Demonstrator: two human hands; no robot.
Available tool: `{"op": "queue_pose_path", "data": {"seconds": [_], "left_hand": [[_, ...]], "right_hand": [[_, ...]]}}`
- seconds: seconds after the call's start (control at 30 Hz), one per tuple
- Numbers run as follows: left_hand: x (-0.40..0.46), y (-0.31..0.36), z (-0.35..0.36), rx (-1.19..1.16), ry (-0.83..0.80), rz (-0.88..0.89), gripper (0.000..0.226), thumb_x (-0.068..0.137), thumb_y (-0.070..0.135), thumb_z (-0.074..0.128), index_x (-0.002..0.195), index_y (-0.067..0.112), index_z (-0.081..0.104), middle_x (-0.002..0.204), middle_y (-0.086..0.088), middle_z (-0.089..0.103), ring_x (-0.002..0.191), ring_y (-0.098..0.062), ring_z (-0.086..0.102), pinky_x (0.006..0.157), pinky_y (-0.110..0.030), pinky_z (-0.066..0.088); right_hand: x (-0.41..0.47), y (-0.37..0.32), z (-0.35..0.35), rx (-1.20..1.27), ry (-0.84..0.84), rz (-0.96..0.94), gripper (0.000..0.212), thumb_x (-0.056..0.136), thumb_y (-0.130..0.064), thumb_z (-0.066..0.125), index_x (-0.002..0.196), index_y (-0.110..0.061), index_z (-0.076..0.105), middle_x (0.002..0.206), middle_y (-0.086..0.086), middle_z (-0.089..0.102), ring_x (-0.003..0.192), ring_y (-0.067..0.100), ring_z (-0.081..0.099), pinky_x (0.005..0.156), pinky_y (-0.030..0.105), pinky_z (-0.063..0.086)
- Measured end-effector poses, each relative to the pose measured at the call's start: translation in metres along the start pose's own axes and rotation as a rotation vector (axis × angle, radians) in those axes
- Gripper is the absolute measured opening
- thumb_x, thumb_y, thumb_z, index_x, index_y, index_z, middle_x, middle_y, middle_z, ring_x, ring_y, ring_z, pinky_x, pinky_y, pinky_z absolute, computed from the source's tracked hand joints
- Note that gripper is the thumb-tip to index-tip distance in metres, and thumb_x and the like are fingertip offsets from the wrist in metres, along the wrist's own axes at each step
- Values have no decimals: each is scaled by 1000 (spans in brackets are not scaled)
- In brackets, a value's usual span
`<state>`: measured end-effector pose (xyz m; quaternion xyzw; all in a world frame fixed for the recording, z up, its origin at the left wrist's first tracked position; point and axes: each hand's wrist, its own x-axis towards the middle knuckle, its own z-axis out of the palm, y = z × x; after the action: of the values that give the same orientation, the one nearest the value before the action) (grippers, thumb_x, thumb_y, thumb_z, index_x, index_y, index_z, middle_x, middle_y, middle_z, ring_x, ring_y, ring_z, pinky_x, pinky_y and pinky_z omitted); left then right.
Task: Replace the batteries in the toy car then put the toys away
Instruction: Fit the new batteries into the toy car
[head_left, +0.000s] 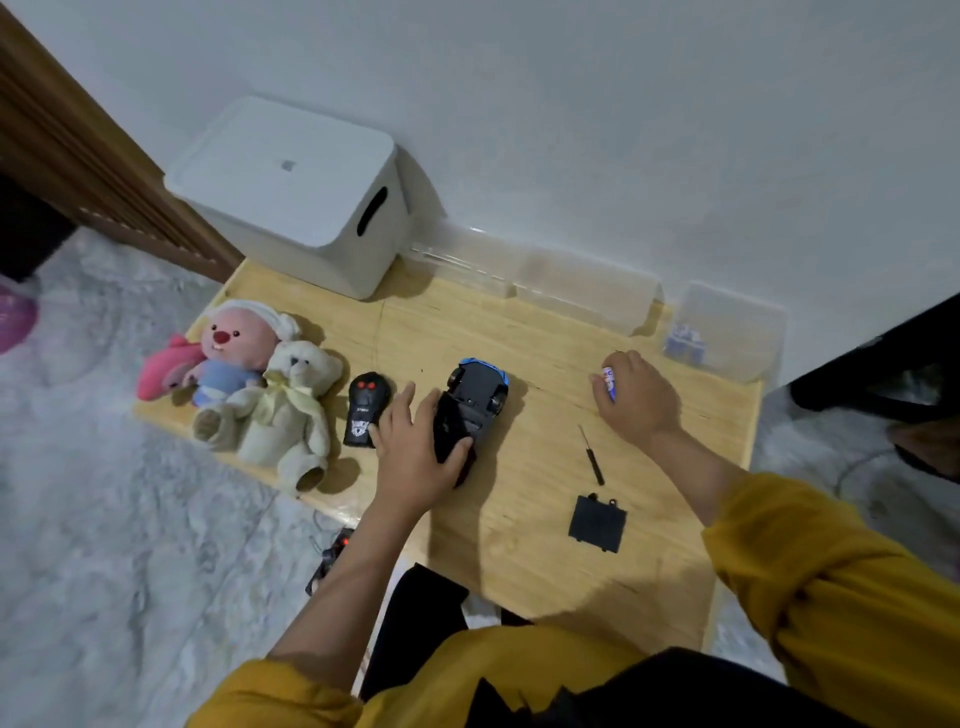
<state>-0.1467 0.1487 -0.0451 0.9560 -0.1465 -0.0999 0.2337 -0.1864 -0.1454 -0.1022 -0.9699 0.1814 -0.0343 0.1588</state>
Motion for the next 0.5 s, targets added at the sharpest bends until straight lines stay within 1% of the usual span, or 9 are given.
{"op": "queue_pose_path", "data": {"seconds": [0.07, 0.13, 0.23, 0.3, 0.33, 0.4, 0.47, 0.5], "left_hand": [[0, -9, -3, -100, -49, -11, 81, 75, 54, 58, 142, 15, 35, 147, -13, 34, 135, -31, 31, 109, -53, 28], [0, -14, -6, -257, -142, -15, 88, 75, 50, 65, 146, 13, 28, 143, -10, 39, 133, -24, 36, 107, -41, 35], [3, -15, -11, -417, -260, -34, 90, 79, 31, 74, 149, 16, 19, 141, -2, 44, 130, -14, 41, 102, -26, 36], [6, -17, -14, -448, -303, -24, 89, 81, 24, 73, 150, 20, 16, 134, 1, 49, 123, -10, 46, 96, -22, 36], [8, -18, -15, -454, -322, -17, 88, 82, 21, 71, 150, 23, 15, 130, 2, 50, 119, -8, 47, 94, -22, 37], [12, -21, -18, -480, -369, -15, 87, 83, 15, 70, 149, 30, 15, 121, 5, 53, 113, -7, 51, 89, -21, 42], [16, -25, -21, -534, -412, -10, 90, 81, 8, 70, 148, 36, 17, 113, 3, 57, 105, -1, 58, 81, -13, 46], [18, -25, -22, -549, -431, 0, 92, 80, 6, 70, 147, 39, 17, 110, 3, 59, 100, 4, 59, 78, -10, 47]], "right_hand": [[0, -2, 1, 10, -27, 19, 21, 94, -38, 42, 100, -19, 49, 93, 2, 61, 78, 26, 59, 57, 34, 48], [0, -5, 0, 9, -43, 32, 21, 95, -37, 40, 100, -19, 47, 90, 2, 62, 73, 27, 59, 55, 32, 46], [0, -9, -4, 33, -70, 97, 23, 95, -40, 42, 103, -19, 48, 90, 2, 64, 74, 30, 61, 58, 33, 47], [0, -13, -9, 116, -61, 192, 22, 91, -44, 48, 100, -24, 53, 86, 0, 66, 75, 28, 62, 62, 33, 50], [-1, -18, -13, 200, -38, 253, 21, 89, -45, 53, 99, -27, 57, 84, -1, 67, 75, 26, 62, 65, 32, 50], [-4, -32, -21, 432, 21, 382, 20, 85, -41, 63, 97, -25, 65, 83, -3, 67, 75, 19, 61, 63, 22, 47], [-8, -53, -30, 694, 53, 478, 21, 84, -33, 69, 99, -19, 69, 87, 1, 67, 75, 17, 61, 57, 11, 43], [-10, -63, -33, 811, 60, 499, 22, 84, -31, 69, 101, -17, 69, 92, 5, 68, 75, 17, 63, 55, 9, 44]]}}
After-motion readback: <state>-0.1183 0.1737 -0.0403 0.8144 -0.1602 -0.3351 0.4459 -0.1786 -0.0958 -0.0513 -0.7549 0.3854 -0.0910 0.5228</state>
